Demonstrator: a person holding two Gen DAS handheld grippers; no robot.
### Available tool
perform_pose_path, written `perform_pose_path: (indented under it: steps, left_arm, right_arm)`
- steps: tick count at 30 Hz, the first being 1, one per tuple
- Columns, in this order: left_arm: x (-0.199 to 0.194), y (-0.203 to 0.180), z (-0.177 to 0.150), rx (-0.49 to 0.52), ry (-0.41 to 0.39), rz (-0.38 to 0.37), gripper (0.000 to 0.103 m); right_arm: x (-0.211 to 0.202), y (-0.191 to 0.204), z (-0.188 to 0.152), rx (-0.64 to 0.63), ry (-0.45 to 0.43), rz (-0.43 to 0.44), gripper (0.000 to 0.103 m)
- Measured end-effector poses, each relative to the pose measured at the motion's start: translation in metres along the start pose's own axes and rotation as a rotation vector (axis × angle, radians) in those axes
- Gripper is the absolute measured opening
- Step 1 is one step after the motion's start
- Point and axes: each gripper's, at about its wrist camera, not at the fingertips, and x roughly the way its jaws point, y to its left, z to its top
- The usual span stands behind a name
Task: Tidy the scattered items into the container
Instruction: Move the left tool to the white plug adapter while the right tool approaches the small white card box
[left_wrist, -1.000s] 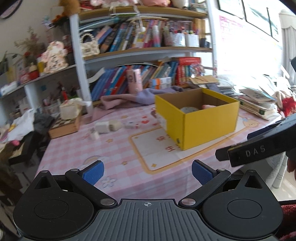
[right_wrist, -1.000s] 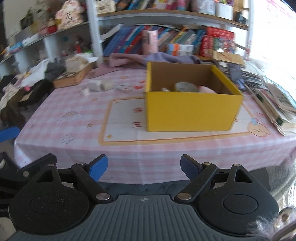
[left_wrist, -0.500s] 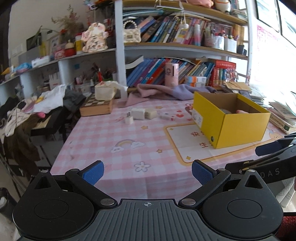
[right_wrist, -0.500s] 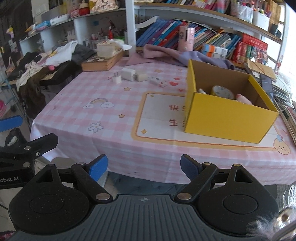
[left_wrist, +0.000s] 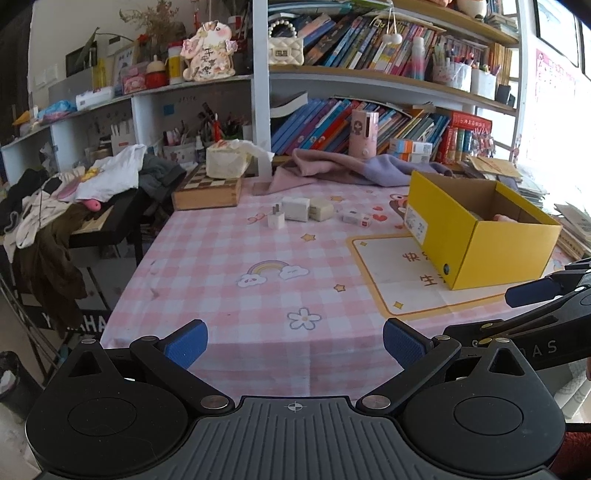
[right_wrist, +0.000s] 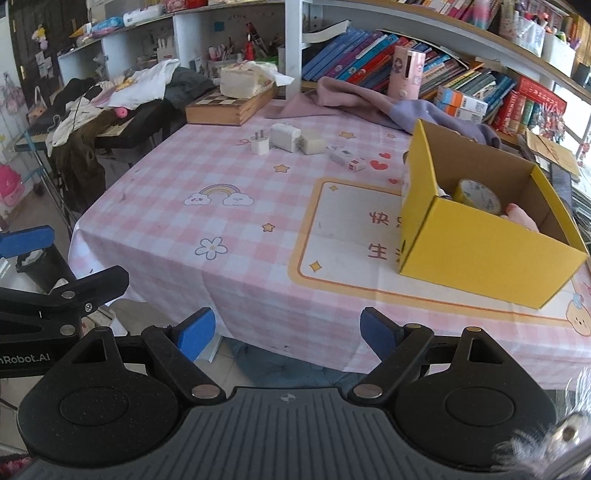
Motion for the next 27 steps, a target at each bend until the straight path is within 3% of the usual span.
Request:
perform_pose_path:
  steps: [8,15,18,27]
  left_arm:
    - [0.030,0.004,0.012,0.033,0.031,-0.013,0.102]
    - [0.064,0.013,0.033,0.061,0.032,-0.004,0.102]
    - [0.080,0.018,0.043,0.058,0.025,-0.015,0.102]
    - [0.140,0.032,0.075,-0.025,0.056,-0.059,0.102]
  right_arm:
    - [0.029,-0.006,0.020,0.018,0.016,-0.002,0.082]
    - [0.065,-0.012,0.053,0.013,0.023,0.006,0.070]
    - [0.078,-0.015,0.069,0.014,0.018,0.008,0.070]
    - [0.126,-0.038,0.109,0.020,0.053,-0.025,0.069]
